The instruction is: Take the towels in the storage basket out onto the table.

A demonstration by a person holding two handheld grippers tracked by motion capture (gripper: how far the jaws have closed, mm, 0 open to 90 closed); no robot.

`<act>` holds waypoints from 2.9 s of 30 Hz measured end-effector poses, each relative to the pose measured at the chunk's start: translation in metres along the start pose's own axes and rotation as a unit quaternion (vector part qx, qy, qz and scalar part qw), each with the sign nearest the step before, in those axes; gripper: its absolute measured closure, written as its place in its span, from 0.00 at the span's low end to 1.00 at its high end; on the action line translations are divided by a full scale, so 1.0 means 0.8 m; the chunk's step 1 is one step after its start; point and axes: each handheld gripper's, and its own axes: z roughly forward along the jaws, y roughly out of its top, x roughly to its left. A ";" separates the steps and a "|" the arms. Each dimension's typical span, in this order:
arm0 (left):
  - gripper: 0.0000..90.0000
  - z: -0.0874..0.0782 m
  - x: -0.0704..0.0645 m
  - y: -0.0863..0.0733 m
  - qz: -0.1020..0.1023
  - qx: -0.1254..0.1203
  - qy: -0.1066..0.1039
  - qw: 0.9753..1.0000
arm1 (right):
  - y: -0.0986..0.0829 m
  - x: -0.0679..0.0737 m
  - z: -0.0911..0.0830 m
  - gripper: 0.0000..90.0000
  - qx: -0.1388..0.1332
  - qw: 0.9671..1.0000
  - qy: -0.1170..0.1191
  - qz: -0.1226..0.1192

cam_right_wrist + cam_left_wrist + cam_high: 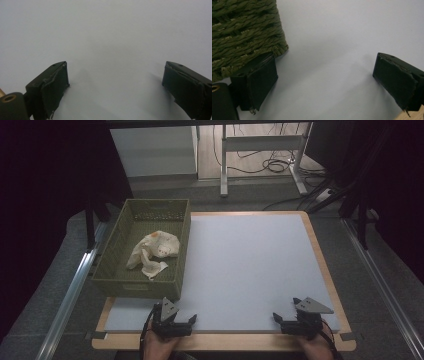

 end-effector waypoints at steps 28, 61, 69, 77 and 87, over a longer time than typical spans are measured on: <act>0.05 0.000 -0.001 0.001 0.001 0.003 0.000 1.000 | 0.000 0.000 0.000 0.08 0.000 1.000 0.000 0.000; 0.06 0.018 -0.043 0.090 0.081 0.026 -0.124 0.989 | 0.000 0.000 0.000 0.08 0.000 1.000 0.000 0.001; 0.06 0.020 -0.051 0.115 0.097 0.034 -0.132 0.986 | 0.000 0.000 0.000 0.08 0.000 1.000 0.000 0.001; 0.06 0.010 -0.047 0.150 0.105 0.032 -0.149 0.983 | 0.000 0.000 0.000 0.08 0.000 1.000 0.000 0.000; 0.06 -0.006 -0.028 0.193 0.111 0.042 -0.150 0.982 | 0.000 0.000 0.000 0.08 0.000 1.000 0.000 0.000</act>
